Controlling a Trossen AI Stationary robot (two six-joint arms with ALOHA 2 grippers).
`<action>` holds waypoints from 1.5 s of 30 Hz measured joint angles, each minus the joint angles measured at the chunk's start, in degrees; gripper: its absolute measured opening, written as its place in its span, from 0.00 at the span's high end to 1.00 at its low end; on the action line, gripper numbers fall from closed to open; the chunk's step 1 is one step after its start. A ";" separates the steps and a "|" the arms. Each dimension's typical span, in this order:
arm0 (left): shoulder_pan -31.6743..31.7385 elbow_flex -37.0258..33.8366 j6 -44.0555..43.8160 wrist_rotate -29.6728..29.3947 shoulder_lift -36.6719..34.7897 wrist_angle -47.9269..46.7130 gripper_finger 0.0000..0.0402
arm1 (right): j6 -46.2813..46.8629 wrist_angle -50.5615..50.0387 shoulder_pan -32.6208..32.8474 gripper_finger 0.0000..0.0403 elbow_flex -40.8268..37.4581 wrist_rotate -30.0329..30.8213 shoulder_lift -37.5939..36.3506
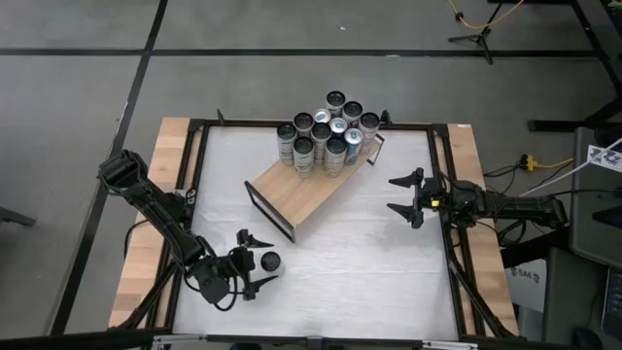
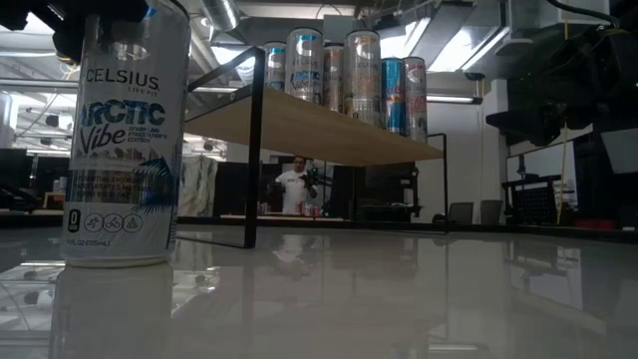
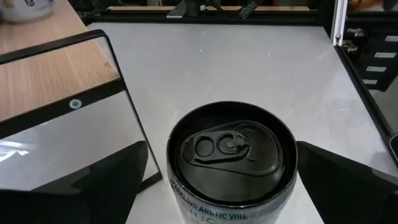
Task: Place canned beverage on shelf
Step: Put the white-blue soda can on the shelf aligned with the other white-blue soda cans
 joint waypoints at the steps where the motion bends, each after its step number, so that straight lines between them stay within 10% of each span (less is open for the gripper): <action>1: 0.00 0.00 -0.29 0.00 0.00 0.00 0.01 | 0.00 0.00 0.00 0.04 0.00 0.00 -0.01; 45: 1.55 5.68 12.14 2.54 0.04 5.25 0.40 | 0.02 -0.01 0.01 0.04 0.00 0.00 -0.01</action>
